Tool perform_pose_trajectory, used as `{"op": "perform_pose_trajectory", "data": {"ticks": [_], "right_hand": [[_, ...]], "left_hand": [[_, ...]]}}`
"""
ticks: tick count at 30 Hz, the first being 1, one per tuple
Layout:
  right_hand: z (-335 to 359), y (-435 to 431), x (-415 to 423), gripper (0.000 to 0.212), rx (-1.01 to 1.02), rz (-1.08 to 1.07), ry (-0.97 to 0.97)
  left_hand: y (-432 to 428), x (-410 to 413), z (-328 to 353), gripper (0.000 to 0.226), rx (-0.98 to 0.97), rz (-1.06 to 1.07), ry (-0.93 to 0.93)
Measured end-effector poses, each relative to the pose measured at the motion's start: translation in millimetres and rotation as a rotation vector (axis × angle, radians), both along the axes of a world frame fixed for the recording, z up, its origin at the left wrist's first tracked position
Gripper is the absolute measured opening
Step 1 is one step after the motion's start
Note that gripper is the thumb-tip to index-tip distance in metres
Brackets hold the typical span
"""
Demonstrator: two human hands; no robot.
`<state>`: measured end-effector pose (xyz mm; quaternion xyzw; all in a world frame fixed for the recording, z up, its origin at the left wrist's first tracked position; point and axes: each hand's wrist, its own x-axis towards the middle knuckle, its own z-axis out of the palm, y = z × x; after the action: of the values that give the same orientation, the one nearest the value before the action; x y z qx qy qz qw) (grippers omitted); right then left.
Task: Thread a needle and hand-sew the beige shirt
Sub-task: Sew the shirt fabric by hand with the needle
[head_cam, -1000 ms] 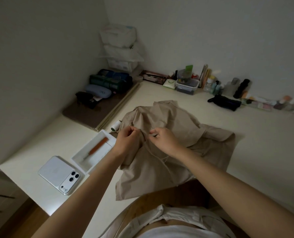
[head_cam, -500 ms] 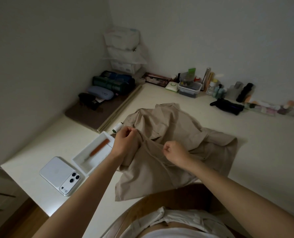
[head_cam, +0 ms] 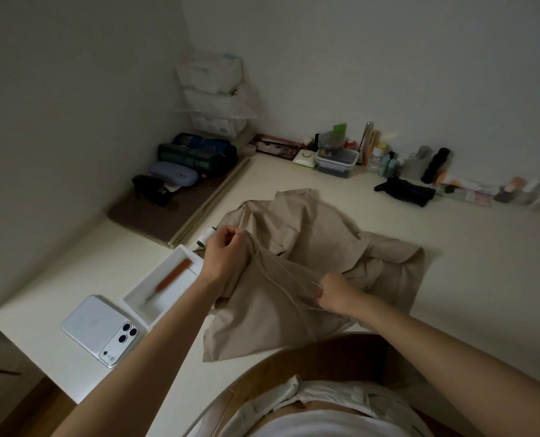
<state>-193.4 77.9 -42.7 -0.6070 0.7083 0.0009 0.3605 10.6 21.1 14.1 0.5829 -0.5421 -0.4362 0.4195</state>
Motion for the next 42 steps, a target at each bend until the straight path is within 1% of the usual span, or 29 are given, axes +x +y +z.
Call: {"op": "perform_pose_trajectory", "data": {"ticks": [3, 5, 6, 8, 9, 11, 13, 16, 18, 20, 23, 27, 30, 36, 38, 40, 42], "right_hand": [[5, -2, 2, 0.027, -0.006, 0.012, 0.051], [8, -4, 3, 0.015, -0.122, 0.022, 0.053], [12, -6, 4, 0.012, -0.208, 0.011, 0.010], [22, -10, 8, 0.032, -0.337, -0.071, -0.156], [29, -13, 13, 0.039, -0.399, -0.112, -0.241], [43, -19, 24, 0.039, -0.476, -0.180, -0.377], [52, -23, 34, 0.039, -0.469, -0.179, -0.507], [60, -27, 43, 0.037, -0.370, -0.108, -0.629], [61, -27, 45, 0.026, -0.338, -0.095, -0.643], [59, -27, 42, 0.014, -0.336, -0.111, -0.659], [54, -26, 35, 0.016, -0.351, -0.108, -0.635], [50, -26, 30, 0.019, -0.359, -0.095, -0.590], [50, -23, 29, 0.021, -0.394, -0.091, -0.563], [43, -19, 24, 0.021, -0.409, -0.097, -0.517], [42, -18, 23, 0.025, -0.413, -0.082, -0.500], [44, -16, 23, 0.026, -0.418, -0.083, -0.444], [47, -12, 24, 0.033, -0.414, -0.093, -0.421]], "left_hand": [[-1, -3, 1, 0.020, -0.026, 0.012, 0.003], [-1, -3, 2, 0.019, -0.019, 0.002, -0.005], [-1, -3, 3, 0.017, -0.015, -0.011, -0.009], [0, -1, 5, 0.015, -0.005, -0.068, -0.010], [2, 0, 7, 0.016, 0.001, -0.106, -0.006], [6, 0, 11, 0.018, 0.013, -0.182, -0.001], [9, -1, 15, 0.020, 0.021, -0.240, 0.002], [11, -3, 17, 0.022, 0.045, -0.313, 0.035], [11, -1, 17, 0.020, 0.058, -0.345, 0.036], [10, 5, 16, 0.019, 0.046, -0.382, -0.024], [7, 14, 15, 0.010, 0.011, -0.431, -0.189], [7, 16, 12, 0.012, -0.078, -0.457, -0.453], [7, 15, 8, 0.011, -0.118, -0.436, -0.555], [10, 14, 6, 0.011, -0.142, -0.441, -0.545], [10, 13, 6, 0.012, -0.139, -0.431, -0.543], [11, 11, 7, 0.013, -0.137, -0.416, -0.531], [12, 11, 7, 0.012, -0.132, -0.397, -0.518]]}}
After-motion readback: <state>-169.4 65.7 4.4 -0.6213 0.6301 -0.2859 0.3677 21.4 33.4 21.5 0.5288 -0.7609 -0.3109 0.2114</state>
